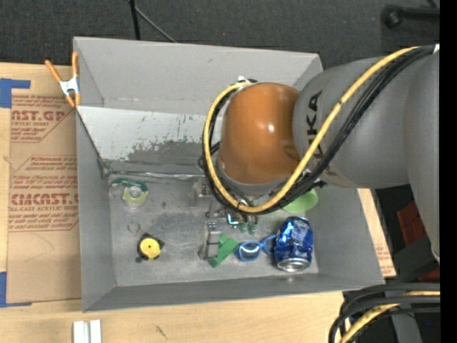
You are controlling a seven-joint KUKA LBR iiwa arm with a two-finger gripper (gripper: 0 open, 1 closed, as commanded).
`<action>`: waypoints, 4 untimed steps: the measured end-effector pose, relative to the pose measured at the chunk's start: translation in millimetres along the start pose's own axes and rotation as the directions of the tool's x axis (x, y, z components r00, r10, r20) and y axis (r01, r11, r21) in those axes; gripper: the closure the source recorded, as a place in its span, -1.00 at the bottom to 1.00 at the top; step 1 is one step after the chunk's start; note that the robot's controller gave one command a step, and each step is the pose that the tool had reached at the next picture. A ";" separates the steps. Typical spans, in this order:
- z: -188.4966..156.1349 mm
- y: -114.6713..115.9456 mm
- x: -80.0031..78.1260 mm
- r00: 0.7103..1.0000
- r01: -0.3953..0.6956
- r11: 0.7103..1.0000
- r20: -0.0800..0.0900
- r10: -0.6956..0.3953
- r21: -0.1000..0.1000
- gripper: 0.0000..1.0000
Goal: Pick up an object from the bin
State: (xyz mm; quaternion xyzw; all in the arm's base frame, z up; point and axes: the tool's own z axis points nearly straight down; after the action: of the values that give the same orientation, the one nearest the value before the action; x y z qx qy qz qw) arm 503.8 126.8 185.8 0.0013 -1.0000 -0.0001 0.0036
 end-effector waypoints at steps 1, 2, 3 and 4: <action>120.8 -76.6 4.3 0.998 -0.065 0.998 -0.001 0.065 0.002 -1.00; 85.0 -80.9 22.5 0.999 -0.033 0.999 0.006 0.033 0.000 -1.00; 86.6 -79.7 21.4 0.972 -0.235 0.972 0.006 0.235 -0.003 -1.00; 117.7 -80.4 19.1 0.978 -0.207 0.978 0.007 0.207 -0.001 -1.00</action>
Offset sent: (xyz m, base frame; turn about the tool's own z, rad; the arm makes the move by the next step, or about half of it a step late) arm -0.0025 -0.0743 -0.1158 0.0615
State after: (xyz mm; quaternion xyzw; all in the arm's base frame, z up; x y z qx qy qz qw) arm 484.0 46.4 68.2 -0.1028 -0.9947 0.0003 -0.0001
